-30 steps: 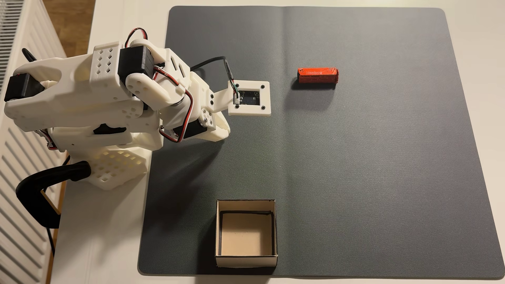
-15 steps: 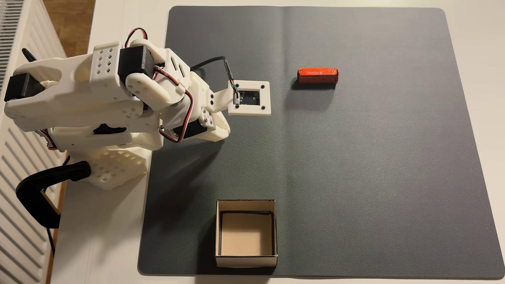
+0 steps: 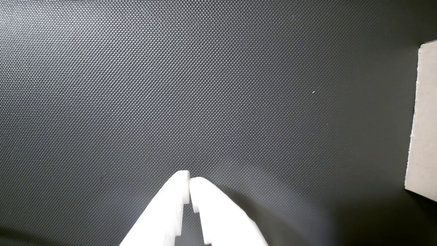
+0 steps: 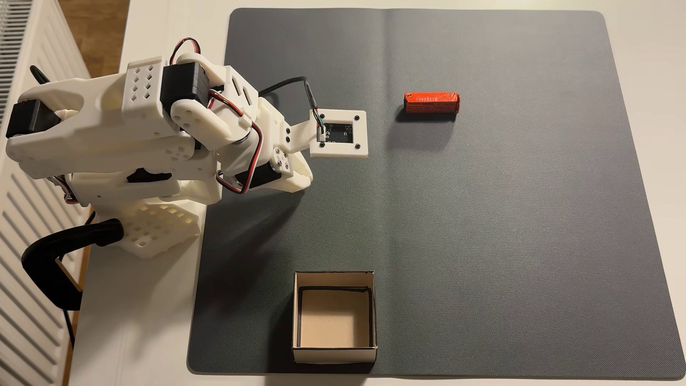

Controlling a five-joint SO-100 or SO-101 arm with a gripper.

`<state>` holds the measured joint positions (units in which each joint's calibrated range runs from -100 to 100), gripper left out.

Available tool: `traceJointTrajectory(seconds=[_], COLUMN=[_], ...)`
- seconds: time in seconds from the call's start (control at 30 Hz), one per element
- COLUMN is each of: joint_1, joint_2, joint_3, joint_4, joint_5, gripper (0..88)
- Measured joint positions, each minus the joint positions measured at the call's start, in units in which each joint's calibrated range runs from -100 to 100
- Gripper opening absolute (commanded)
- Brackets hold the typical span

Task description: Pick the red object and place it in the box

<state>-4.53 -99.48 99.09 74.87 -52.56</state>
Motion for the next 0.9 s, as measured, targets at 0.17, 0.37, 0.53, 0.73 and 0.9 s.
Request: traceJointTrajectory(seconds=[0.17,0.37,0.53,0.73,0.9], joint_1=[0.0,0.0,-0.2,-4.5,-6.6], joint_2=[0.0,0.0,0.5,0.5,-0.3], joint_3=[0.0,0.0,-0.9,-15.8,-22.4], joint_4=[0.0,-0.1,-5.4,-15.7,-20.4], joint_5=[0.0,-0.3,-0.3,-0.4,-0.4], gripper=[0.7,0.7,0.6,0.6,0.7])
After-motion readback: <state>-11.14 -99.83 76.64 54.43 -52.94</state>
